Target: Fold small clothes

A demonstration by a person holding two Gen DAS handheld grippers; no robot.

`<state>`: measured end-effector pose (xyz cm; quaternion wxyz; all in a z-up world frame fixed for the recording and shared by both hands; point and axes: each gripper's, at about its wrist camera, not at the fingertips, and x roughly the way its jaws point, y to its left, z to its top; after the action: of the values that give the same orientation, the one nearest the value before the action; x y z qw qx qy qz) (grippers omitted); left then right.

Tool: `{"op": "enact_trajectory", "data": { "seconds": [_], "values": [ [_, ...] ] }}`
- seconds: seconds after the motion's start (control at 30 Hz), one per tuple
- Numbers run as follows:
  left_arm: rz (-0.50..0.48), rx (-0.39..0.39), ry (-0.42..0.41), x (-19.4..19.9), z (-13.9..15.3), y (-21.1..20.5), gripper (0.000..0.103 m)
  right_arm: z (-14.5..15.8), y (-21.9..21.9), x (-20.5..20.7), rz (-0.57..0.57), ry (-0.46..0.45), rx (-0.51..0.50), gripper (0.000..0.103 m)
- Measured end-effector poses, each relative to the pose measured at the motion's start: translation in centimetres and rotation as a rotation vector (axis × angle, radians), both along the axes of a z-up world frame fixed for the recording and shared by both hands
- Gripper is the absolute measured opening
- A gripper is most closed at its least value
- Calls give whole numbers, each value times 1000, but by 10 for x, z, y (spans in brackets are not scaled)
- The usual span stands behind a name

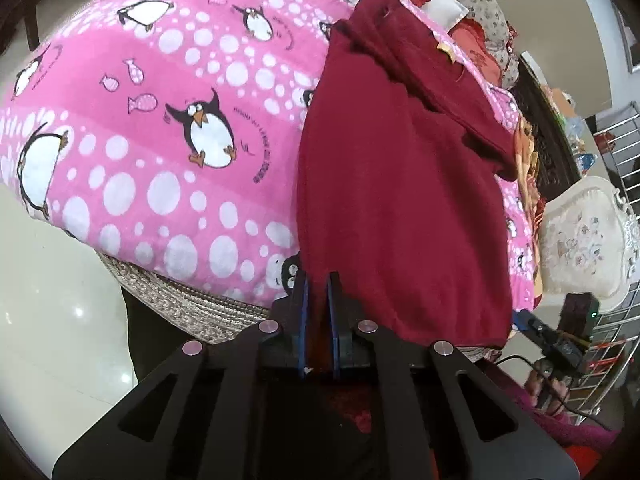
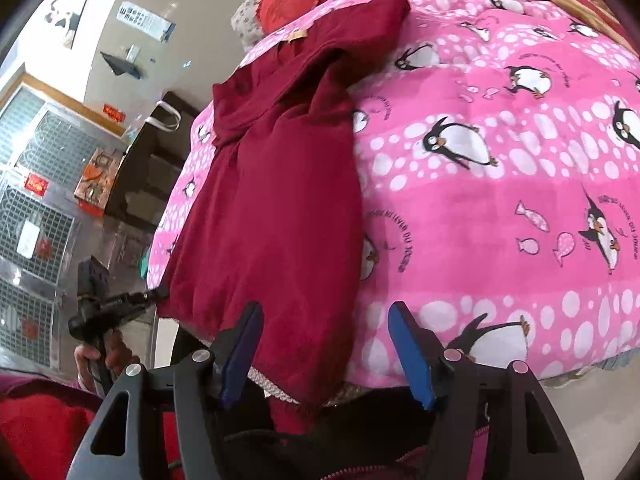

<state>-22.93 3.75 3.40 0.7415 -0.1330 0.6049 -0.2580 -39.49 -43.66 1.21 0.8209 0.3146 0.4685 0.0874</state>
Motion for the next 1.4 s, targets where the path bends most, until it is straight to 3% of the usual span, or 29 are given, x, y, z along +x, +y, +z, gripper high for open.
{"op": "enact_trajectory", "data": {
  "seconds": [0.03, 0.1, 0.17, 0.2, 0.23, 0.3, 0.33, 0.47, 0.67, 0.7, 0.73, 0.8, 0.93, 1.17, 1.2, 1.23, 1.27, 1.4],
  "values": [
    [14, -8, 1, 2, 1, 1, 15, -1, 1, 1, 3, -1, -1, 62],
    [53, -18, -8, 3, 2, 7, 48, -5, 4, 7, 4, -12, -7, 62],
    [84, -30, -11, 3, 2, 13, 56, -9, 6, 16, 7, -30, -8, 62],
    [92, -37, 0, 5, 0, 14, 56, -14, 9, 24, 16, -26, -20, 54],
    [95, -40, 7, 7, 0, 14, 56, -17, 12, 30, 25, -11, -39, 35],
    [96, -41, 0, 6, 2, 13, 56, -18, 20, 36, 48, -4, -86, 13],
    [90, -39, -8, 5, 4, 12, 56, -16, 22, 34, 54, -15, -84, 9],
    [53, -23, -45, 4, 4, 1, 59, 6, 25, 8, 64, -39, -191, 7],
    [46, -10, 22, 12, -16, -7, 59, 1, 21, 9, 96, -7, -168, 10],
    [45, -9, 17, 11, -15, -7, 59, 6, 16, 13, 89, -7, -159, 18],
    [47, -7, 9, 12, -14, -5, 59, 12, 10, 16, 74, -15, -152, 34],
    [60, -7, 9, 14, -15, -3, 59, 27, -8, 26, 3, -64, -142, 55],
    [76, -16, 23, 19, -17, -4, 59, 45, -58, 87, -163, -152, -79, 59],
    [91, -3, 24, 24, -19, -8, 59, 20, -118, 211, -281, -84, -25, 59],
    [93, -3, 26, 25, -20, -9, 59, 18, -120, 223, -265, -75, -21, 50],
    [94, 0, 27, 26, -20, -11, 59, 18, -121, 230, -248, -93, -33, 28],
    [94, 3, 26, 28, -21, -12, 59, 21, -118, 232, -236, -119, -54, 22],
    [90, 15, 11, 34, -18, -16, 59, 50, -102, 243, -171, -187, -274, 10]
  ]
}}
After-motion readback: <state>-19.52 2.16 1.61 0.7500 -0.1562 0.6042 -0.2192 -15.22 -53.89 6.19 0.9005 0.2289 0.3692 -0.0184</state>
